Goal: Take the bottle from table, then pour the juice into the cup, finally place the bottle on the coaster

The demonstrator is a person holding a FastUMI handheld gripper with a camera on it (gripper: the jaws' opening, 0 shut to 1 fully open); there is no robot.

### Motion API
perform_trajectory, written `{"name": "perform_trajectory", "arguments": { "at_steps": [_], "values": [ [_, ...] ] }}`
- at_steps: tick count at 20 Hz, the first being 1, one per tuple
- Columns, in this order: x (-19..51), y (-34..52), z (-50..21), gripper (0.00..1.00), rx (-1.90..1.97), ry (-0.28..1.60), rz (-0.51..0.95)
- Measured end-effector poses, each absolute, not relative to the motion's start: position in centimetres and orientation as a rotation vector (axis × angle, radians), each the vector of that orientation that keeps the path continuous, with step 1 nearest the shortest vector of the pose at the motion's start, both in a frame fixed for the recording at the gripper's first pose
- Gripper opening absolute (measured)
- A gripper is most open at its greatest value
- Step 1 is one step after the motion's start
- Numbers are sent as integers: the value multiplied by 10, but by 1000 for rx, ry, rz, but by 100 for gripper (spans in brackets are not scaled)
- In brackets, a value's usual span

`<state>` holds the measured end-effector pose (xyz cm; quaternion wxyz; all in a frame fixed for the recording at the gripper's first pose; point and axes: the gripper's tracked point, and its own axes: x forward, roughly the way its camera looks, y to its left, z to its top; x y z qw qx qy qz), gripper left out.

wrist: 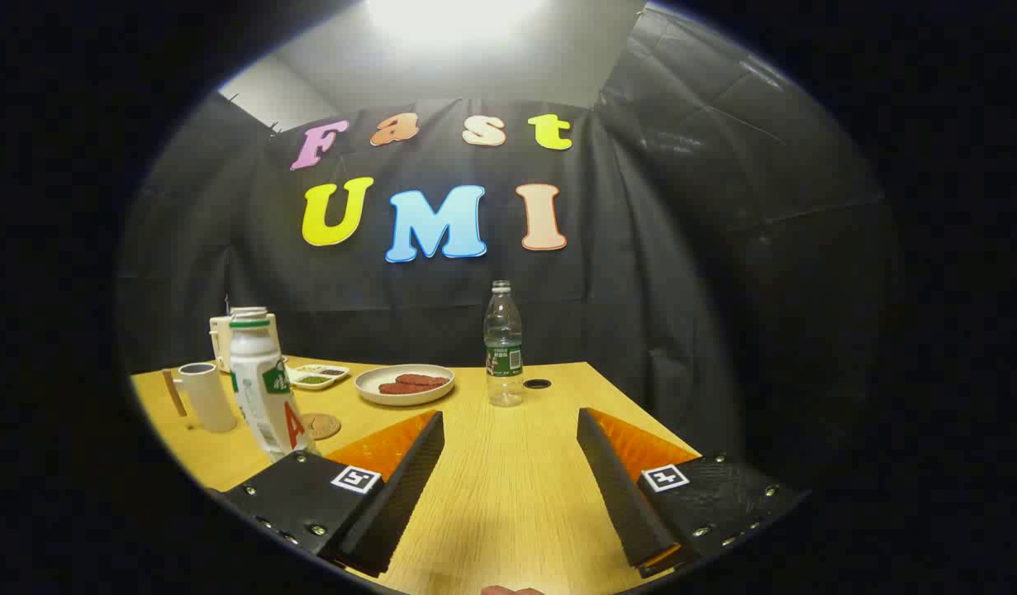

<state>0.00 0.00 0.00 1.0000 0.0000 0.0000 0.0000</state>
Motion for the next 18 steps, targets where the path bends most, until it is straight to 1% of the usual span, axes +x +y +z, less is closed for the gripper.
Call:
{"name": "perform_trajectory", "arguments": {
  "at_steps": [3,6,11,15,18],
  "values": [
    [18,3,4,99,-46,-11,-19],
    [17,25,35,99,-4,-37,4],
    [-22,66,68,99,-13,-56,38],
    [-49,95,75,99,-46,-66,65],
    [-63,122,69,99,-31,-55,115]
  ]
}}
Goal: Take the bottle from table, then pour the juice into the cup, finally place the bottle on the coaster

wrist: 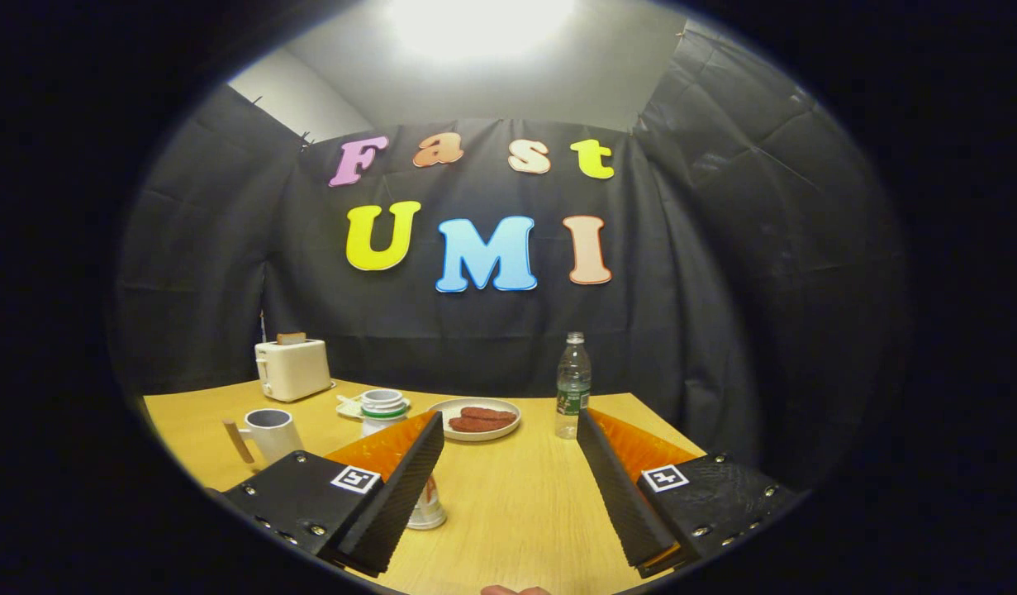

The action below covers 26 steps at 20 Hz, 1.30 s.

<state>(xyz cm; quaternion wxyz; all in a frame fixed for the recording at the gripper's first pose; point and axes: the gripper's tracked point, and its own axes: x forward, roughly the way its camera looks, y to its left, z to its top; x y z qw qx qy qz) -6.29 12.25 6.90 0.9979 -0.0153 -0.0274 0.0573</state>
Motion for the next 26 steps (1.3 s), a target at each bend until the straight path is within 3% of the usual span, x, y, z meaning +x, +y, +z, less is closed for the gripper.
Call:
{"name": "perform_trajectory", "arguments": {
  "at_steps": [10,26],
  "values": [
    [-61,193,8,99,-44,43,228],
    [0,230,-22,99,-15,71,200]
  ]
}}
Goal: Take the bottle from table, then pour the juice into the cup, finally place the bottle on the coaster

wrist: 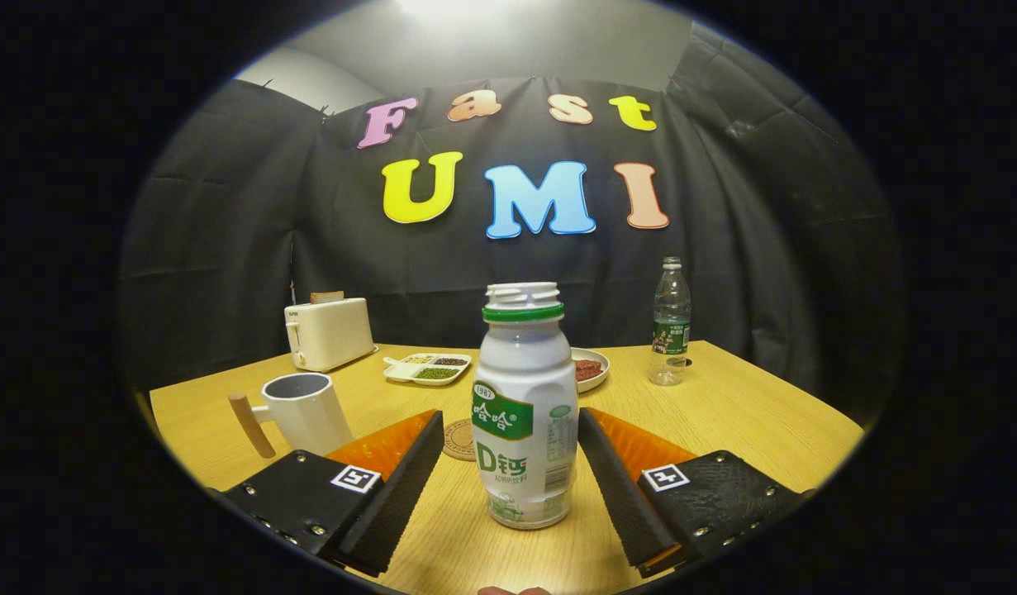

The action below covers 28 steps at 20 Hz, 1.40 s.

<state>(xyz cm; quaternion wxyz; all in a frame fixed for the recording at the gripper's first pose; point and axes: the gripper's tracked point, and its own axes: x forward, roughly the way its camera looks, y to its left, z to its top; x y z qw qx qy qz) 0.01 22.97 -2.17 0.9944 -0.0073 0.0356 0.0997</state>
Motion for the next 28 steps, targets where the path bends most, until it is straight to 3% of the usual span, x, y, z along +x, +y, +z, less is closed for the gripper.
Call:
{"name": "perform_trajectory", "arguments": {
  "at_steps": [4,7,9,28],
  "values": [
    [12,228,-29,99,-33,85,178],
    [15,226,-27,75,-50,96,157],
    [19,225,-26,73,-76,101,148],
    [27,261,4,72,-516,63,227]
  ]
}}
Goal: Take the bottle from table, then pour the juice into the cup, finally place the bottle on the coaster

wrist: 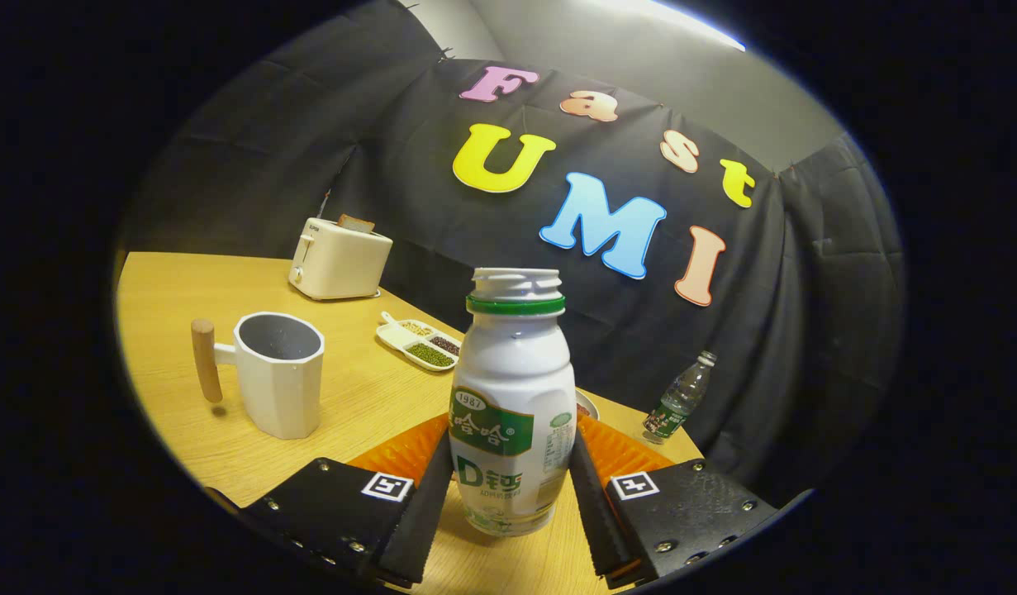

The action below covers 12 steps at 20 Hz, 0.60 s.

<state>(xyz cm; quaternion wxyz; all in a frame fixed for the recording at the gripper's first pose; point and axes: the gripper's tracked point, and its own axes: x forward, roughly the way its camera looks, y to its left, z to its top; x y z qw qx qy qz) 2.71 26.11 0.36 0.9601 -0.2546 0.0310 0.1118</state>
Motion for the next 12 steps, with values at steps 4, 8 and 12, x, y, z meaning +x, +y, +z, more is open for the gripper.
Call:
{"name": "perform_trajectory", "arguments": {
  "at_steps": [4,8,12],
  "values": [
    [32,268,-1,72,-568,73,246],
    [36,273,-5,73,-610,80,256],
    [37,279,-8,72,-640,91,268]
  ]
}}
